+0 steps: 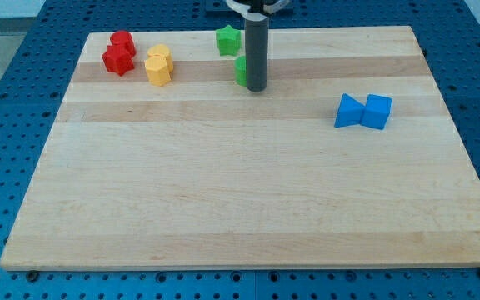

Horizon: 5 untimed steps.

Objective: Point your arm towards blue cube

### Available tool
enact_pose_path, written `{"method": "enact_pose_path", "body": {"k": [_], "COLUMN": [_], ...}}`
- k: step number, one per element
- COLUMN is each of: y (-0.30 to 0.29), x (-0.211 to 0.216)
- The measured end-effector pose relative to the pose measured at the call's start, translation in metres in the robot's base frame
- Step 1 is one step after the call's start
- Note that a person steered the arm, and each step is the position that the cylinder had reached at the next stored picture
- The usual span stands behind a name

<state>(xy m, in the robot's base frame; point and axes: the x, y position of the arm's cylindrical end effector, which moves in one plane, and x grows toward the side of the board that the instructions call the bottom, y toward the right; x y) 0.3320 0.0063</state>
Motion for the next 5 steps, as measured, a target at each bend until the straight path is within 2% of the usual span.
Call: {"method": "enact_pose_path", "body": {"k": [3,4,5], "y": [-0.043,-0.038,-0.016], "x": [-0.037,-0.008,0.077]}}
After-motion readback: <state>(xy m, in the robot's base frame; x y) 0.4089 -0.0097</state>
